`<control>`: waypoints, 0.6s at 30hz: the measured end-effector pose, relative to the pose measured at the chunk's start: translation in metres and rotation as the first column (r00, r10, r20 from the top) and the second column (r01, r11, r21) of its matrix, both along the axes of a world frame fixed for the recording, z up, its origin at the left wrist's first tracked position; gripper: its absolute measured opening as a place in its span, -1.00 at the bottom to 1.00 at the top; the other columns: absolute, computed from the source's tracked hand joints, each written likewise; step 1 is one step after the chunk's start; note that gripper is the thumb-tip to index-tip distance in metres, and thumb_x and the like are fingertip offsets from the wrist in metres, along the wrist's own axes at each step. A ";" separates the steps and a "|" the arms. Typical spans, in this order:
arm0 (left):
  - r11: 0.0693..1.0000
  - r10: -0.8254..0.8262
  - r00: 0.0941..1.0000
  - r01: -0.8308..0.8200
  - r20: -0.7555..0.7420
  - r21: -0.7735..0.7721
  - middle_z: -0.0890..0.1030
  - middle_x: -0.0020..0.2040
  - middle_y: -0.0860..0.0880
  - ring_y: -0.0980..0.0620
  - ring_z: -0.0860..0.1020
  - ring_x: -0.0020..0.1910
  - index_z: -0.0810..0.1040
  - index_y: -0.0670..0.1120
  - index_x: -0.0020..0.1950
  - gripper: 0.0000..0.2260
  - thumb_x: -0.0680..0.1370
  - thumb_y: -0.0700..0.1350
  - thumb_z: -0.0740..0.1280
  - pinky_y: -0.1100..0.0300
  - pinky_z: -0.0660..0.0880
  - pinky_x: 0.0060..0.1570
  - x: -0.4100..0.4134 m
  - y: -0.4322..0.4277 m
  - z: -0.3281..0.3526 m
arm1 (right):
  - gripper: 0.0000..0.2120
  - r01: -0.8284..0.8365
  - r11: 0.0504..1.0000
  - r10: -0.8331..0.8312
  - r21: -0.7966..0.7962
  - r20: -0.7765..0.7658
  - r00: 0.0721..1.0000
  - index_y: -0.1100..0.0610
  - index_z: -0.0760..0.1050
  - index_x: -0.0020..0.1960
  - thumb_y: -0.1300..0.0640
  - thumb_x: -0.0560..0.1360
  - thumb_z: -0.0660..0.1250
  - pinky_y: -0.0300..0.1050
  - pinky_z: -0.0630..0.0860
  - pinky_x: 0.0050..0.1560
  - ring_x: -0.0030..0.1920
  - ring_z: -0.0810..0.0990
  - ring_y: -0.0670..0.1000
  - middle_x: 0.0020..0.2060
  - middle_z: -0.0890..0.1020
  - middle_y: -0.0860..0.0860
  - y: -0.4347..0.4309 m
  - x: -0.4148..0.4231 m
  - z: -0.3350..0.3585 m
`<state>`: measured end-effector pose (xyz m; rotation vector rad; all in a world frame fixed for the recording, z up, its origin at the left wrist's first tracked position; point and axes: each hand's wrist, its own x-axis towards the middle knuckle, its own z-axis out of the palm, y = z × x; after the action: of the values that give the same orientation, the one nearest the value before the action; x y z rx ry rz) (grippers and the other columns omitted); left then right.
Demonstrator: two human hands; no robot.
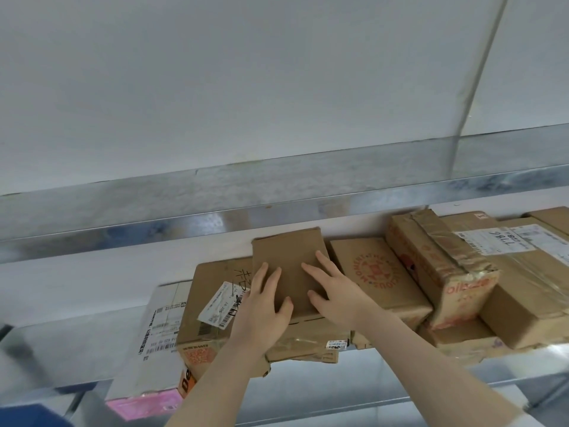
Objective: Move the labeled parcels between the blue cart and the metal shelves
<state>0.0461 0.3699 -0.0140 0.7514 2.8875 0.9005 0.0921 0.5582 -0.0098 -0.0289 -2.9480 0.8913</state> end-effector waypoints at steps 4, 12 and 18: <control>1.000 0.010 1.000 -0.010 -0.026 -0.003 -0.08 0.55 0.21 -0.08 0.16 0.49 0.07 0.14 0.53 -0.45 0.57 0.12 0.16 -0.03 0.29 0.38 0.006 0.000 0.001 | -0.46 0.007 1.000 -0.008 -0.018 -0.033 0.999 -0.17 0.12 0.50 -0.07 0.56 0.19 -0.08 0.49 0.13 0.16 0.50 -0.03 0.54 -0.11 -0.16 0.000 0.007 0.005; 1.000 0.019 0.997 -0.017 -0.079 0.026 -0.08 0.51 0.30 -0.10 0.23 0.44 0.07 0.19 0.51 -0.45 0.53 0.18 0.13 -0.05 0.37 0.31 0.026 -0.005 0.034 | -0.47 -0.013 0.999 0.006 -0.051 -0.134 0.991 -0.18 0.18 0.48 -0.05 0.54 0.23 -0.27 0.43 0.08 0.24 0.46 -0.05 0.54 -0.05 -0.16 -0.002 0.027 0.039; 0.997 0.069 0.993 -0.065 -0.098 0.045 -0.04 0.53 0.23 -0.13 0.23 0.43 0.09 0.17 0.51 -0.45 0.54 0.17 0.14 -0.02 0.32 0.33 0.049 -0.017 0.061 | -0.48 -0.044 0.998 0.037 -0.043 -0.167 0.985 -0.18 0.22 0.46 -0.05 0.52 0.25 -0.27 0.37 0.12 0.24 0.44 -0.09 0.54 0.00 -0.14 -0.015 0.046 0.070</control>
<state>0.0952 0.3526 0.0466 0.7262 3.0065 0.9603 0.1380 0.5430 0.0605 0.0990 -2.7826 0.9187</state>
